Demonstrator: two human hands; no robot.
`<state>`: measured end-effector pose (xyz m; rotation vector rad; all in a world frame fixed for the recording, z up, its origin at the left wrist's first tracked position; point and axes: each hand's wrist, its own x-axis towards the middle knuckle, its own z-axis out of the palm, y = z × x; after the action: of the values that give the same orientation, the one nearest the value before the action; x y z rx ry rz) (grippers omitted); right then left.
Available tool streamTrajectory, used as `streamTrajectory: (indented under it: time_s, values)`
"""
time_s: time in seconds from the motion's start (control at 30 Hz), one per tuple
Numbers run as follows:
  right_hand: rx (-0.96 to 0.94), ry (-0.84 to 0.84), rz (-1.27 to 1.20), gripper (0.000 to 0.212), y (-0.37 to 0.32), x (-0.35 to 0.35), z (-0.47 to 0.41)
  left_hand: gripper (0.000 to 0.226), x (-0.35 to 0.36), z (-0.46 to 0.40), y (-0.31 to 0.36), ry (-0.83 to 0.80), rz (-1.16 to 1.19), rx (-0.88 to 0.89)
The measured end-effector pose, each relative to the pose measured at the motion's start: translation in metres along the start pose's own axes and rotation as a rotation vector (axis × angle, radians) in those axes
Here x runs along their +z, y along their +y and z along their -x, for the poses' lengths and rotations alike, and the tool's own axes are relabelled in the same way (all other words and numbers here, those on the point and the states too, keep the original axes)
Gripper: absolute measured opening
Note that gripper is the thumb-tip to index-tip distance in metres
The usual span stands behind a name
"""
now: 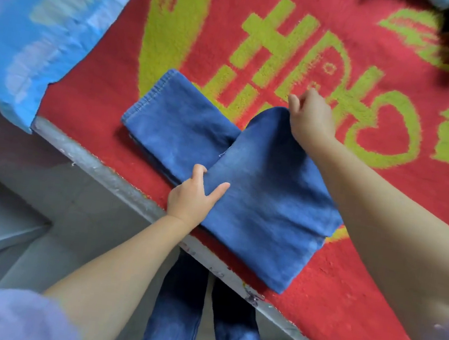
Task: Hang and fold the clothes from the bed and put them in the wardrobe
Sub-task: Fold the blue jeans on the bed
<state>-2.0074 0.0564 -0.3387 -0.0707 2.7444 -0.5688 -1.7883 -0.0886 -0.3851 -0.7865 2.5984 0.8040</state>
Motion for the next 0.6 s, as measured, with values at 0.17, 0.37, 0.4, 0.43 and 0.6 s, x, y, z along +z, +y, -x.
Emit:
streamTrajectory:
  time_s: [0.17,0.37,0.4,0.43,0.6]
  values:
    - [-0.866,0.152,0.344,0.047,0.005,0.015,0.041,0.067,0.009,0.005,0.002,0.101,-0.036,-0.032]
    - [0.004,-0.308,0.482,0.058,0.117,0.001,0.043,0.083,0.019,0.009,-0.009,0.029,-0.368,0.003]
    - [-0.025,-0.274,0.475,0.058,0.131,-0.008,0.044,0.083,0.017,0.010,-0.010,0.021,-0.384,0.002]
    - [-0.088,-0.218,0.425,0.058,0.143,-0.016,0.049,0.084,0.015,0.012,-0.007,0.044,-0.401,0.044]
    - [0.271,-0.168,-0.478,0.053,0.172,-0.013,0.130,0.077,0.021,0.037,0.048,0.176,-0.459,0.517]
